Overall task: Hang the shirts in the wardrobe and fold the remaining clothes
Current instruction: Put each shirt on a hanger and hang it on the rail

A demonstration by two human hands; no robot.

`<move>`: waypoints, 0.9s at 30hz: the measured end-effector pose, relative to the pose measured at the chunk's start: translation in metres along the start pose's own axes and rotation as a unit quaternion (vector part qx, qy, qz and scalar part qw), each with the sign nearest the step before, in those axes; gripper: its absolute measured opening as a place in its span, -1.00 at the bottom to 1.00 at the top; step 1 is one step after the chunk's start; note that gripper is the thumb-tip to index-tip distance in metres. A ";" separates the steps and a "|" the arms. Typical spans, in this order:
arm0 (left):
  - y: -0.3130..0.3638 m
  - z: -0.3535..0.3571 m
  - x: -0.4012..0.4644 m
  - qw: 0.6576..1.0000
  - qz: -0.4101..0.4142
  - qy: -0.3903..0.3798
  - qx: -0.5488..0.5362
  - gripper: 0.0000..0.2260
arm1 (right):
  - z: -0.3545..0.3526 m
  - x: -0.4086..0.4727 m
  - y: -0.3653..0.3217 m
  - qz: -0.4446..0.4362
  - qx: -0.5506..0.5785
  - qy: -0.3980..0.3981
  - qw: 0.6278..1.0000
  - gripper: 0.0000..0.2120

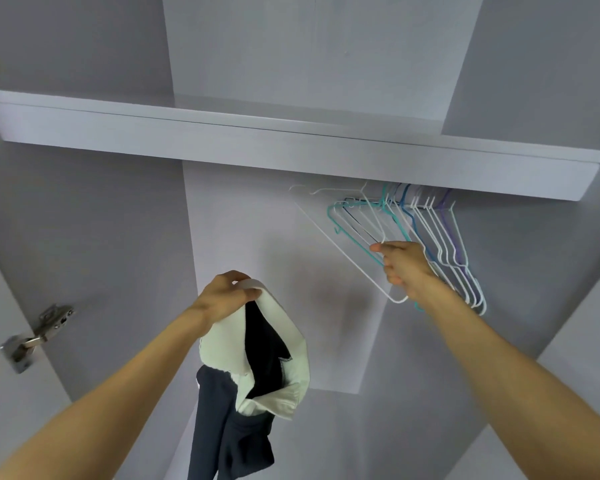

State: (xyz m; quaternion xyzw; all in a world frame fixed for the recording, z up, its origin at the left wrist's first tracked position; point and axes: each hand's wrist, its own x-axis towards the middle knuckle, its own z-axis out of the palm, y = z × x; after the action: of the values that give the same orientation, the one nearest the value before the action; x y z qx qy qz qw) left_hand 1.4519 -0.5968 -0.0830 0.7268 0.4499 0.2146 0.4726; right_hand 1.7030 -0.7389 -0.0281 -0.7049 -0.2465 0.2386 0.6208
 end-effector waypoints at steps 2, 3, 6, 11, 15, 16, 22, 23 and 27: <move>0.002 0.002 -0.002 1.000 0.023 0.018 0.000 -0.79 | -0.001 -0.012 0.008 -0.010 -0.001 -0.019 1.000 -0.84; 0.004 0.002 -0.004 0.999 0.036 0.028 0.001 -0.78 | 0.001 -0.017 0.015 -0.014 -0.006 -0.022 1.000 -0.82; 0.004 0.000 -0.013 0.996 0.068 0.047 0.020 -0.76 | 0.015 -0.044 0.058 -0.075 -0.079 0.022 0.994 -0.67; -0.013 -0.012 -0.033 0.994 0.090 0.044 0.032 -0.74 | 0.039 -0.097 0.140 -0.112 -0.036 0.017 0.993 -0.68; -0.024 -0.019 -0.042 0.996 0.073 0.043 0.032 -0.75 | 0.059 -0.111 0.142 -0.106 0.033 -0.043 0.993 -0.91; -0.028 -0.021 -0.044 0.996 0.066 0.044 0.034 -0.76 | 0.065 -0.113 0.143 -0.108 0.017 -0.027 0.994 -0.89; -0.045 -0.023 -0.048 0.997 0.030 0.051 0.055 -0.77 | 0.081 -0.124 0.144 -0.128 0.025 0.061 0.990 -0.72; -0.048 -0.025 -0.049 0.997 0.024 0.052 0.060 -0.77 | 0.082 -0.125 0.142 -0.113 0.056 0.083 0.989 -0.65; -0.060 -0.031 -0.055 0.995 0.018 0.049 0.088 -0.76 | 0.084 -0.123 0.123 -0.016 0.195 0.107 0.975 -0.43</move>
State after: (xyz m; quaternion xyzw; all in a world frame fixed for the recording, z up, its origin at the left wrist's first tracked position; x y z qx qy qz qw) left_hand 1.3745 -0.6199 -0.1155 0.7624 0.4762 0.2176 0.3802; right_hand 1.5611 -0.7674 -0.1557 -0.5873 -0.1384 0.1950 0.7732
